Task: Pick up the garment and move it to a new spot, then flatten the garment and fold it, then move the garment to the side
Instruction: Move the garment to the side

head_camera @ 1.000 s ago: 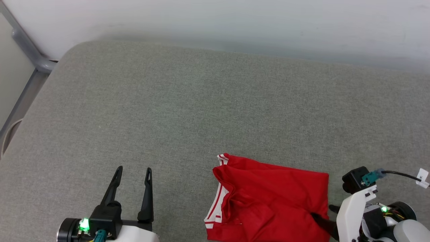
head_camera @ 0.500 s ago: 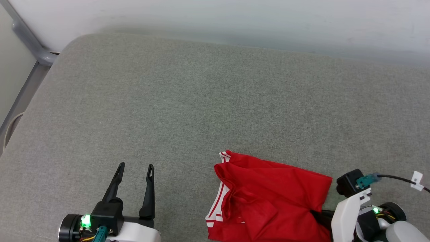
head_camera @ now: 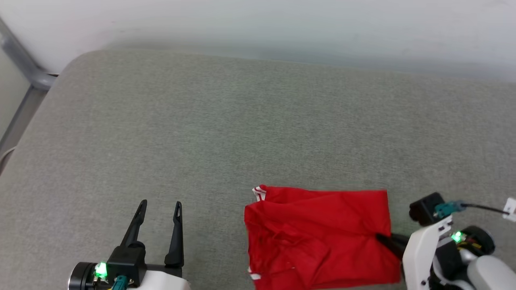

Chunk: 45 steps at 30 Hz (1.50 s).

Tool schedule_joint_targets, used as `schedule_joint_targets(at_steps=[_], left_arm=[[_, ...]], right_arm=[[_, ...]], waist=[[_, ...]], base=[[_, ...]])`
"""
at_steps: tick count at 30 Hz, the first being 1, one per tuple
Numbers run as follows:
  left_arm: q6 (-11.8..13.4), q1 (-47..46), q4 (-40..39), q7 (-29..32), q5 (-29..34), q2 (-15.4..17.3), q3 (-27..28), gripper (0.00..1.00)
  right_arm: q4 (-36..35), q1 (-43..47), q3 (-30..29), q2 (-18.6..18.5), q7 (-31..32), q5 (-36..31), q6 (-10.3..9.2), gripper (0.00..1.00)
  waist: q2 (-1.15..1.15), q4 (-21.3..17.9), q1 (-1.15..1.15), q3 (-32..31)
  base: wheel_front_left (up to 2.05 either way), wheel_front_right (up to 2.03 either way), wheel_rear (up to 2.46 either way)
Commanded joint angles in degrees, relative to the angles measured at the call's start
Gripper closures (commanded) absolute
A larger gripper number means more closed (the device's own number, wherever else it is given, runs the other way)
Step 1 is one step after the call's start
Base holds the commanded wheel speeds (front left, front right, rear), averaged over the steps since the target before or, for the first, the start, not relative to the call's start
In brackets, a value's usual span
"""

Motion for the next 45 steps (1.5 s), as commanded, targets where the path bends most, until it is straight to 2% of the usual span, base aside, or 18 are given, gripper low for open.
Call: schedule_joint_targets(at_steps=[1,16,23,31,45], left_arm=[[0.1,0.0,-0.2,-0.1,0.2,0.1,0.0,0.0],[0.2,-1.3,-1.5,-0.1,0.0,0.7,2.5,0.0],[0.0,-2.4,-2.0,-0.1,0.4,1.0,3.0,0.0],[-0.1,-5.1,-3.9,-0.1,0.6,1.9,3.6,0.0],[0.0,-11.8,-9.0,-0.1,1.3,3.7,3.9,0.0]], right_arm=[[-0.2,-1.0,-0.6,-0.7,-0.4,-0.3,-0.11,1.0],[-2.2,-5.0,-8.2,-6.2,-1.9,-5.3,-0.1,1.0],[-3.0,-6.6,-11.8,-7.9,-1.7,-5.8,-0.1,1.0],[-1.9,-10.1,-16.3,-8.1,-1.2,-9.2,-0.11,1.0],[9.0,-19.8,-31.6,-12.1,-1.1,-15.9,-0.11,1.0]], waist=[[0.0,-0.8,0.0,0.1],[0.0,-12.7,0.0,2.6],[0.0,-16.1,0.0,4.3],[0.0,-17.4,0.0,9.5],[0.0,-16.0,0.0,22.7]], base=[[0.0,0.0,0.0],[0.0,0.0,0.0],[0.0,0.0,0.0],[0.0,0.0,0.0],[0.0,0.0,0.0]])
